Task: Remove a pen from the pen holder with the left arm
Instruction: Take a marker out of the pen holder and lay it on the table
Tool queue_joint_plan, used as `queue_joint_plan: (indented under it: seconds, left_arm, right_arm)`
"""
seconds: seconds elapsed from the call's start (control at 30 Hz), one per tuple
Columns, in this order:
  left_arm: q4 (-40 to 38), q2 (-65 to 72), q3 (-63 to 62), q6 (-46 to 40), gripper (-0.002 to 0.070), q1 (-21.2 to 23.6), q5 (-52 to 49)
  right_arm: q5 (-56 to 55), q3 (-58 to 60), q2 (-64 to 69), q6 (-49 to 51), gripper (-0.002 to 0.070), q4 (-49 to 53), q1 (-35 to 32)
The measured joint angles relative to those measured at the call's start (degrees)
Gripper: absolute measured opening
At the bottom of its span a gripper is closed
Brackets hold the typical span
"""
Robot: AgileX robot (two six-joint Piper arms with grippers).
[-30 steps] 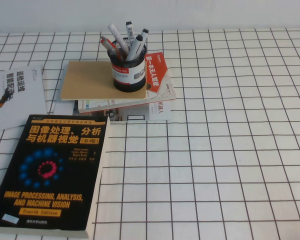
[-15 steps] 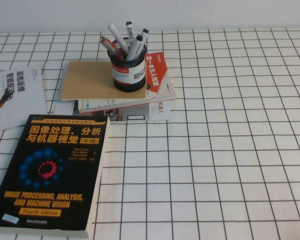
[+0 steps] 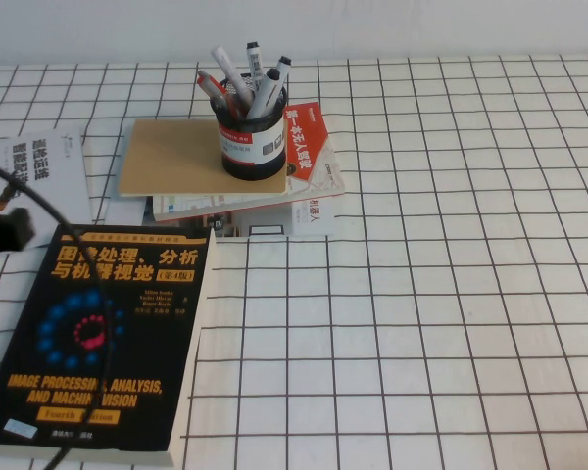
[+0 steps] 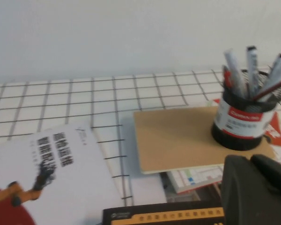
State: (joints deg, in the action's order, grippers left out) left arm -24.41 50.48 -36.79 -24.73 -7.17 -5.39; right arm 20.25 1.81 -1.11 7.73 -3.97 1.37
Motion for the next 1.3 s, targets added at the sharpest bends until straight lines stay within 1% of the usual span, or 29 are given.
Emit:
queue_joint_plan:
  seconds: [0.13, 0.23, 0.37, 0.4, 0.5, 0.57, 0.63, 0.73, 0.8, 0.87, 0.97, 1.03, 1.13, 1.3]
  left_arm:
    - [-0.01, 6.69, -0.59, -3.79, -0.0005, -8.99, 4.17]
    - [0.02, 10.72, -0.68, -5.08, -0.0005, -14.43, 7.62]
    - [0.15, 13.03, -0.68, -5.60, -0.0005, -18.33, 10.65]
    - [0.55, 13.15, -0.68, -5.60, -0.0005, -18.60, 11.42]
    - [6.05, 13.57, -0.68, -1.82, -0.0005, -18.87, 15.94]
    - [11.53, 14.29, -0.68, 4.31, -0.0003, -18.94, 19.90]
    - [17.57, 15.35, -0.68, 11.67, 0.0017, -18.94, 23.86]
    - [27.20, 18.04, -0.68, 19.36, 0.0084, -18.70, 30.86]
    - [32.80, 20.73, -0.68, 21.59, 0.0146, -18.16, 36.64]
    - [36.64, 24.24, -0.68, 22.52, 0.0216, -17.41, 42.72]
    - [37.64, 29.24, -0.72, 23.32, 0.0321, -17.11, 46.75]
    - [37.64, 32.75, -0.72, 23.29, 0.0365, -16.88, 47.88]
    - [37.54, 37.11, -0.81, 23.29, 0.0390, -16.51, 50.14]
    - [34.80, 41.66, -2.53, 23.29, 0.0398, -15.52, 54.06]
  right_arm:
    - [0.00, 0.00, 0.00, 0.00, -0.0016, 0.00, 0.00]
    - [0.00, 0.00, 0.00, 0.00, -0.0017, 0.00, 0.00]
    - [0.00, 0.00, 0.00, 0.00, -0.0016, 0.00, 0.00]
    - [0.00, 0.00, 0.10, 0.00, -0.0017, 0.00, 0.00]
    - [0.00, 0.00, 0.10, 0.00, -0.0017, 0.00, 0.00]
    - [0.00, 0.00, 0.10, 0.00, -0.0017, 0.00, 0.00]
    - [0.00, 0.00, 0.10, 0.00, -0.0016, 0.00, 0.00]
    - [0.00, 0.00, 0.10, 0.00, -0.0017, 0.00, 0.00]
    - [0.00, 0.00, 0.10, 0.00, -0.0016, 0.00, 0.00]
    - [0.00, 0.00, 0.10, 0.00, -0.0016, 0.00, 0.00]
    - [0.00, 0.00, 0.10, 0.00, -0.0017, 0.00, 0.00]
    - [0.00, 0.00, 0.10, 0.00, -0.0016, 0.00, 0.00]
    - [0.00, 0.00, 0.10, 0.00, -0.0017, 0.00, 0.00]
    - [0.00, 0.00, 0.10, 0.00, -0.0017, 0.00, 0.00]
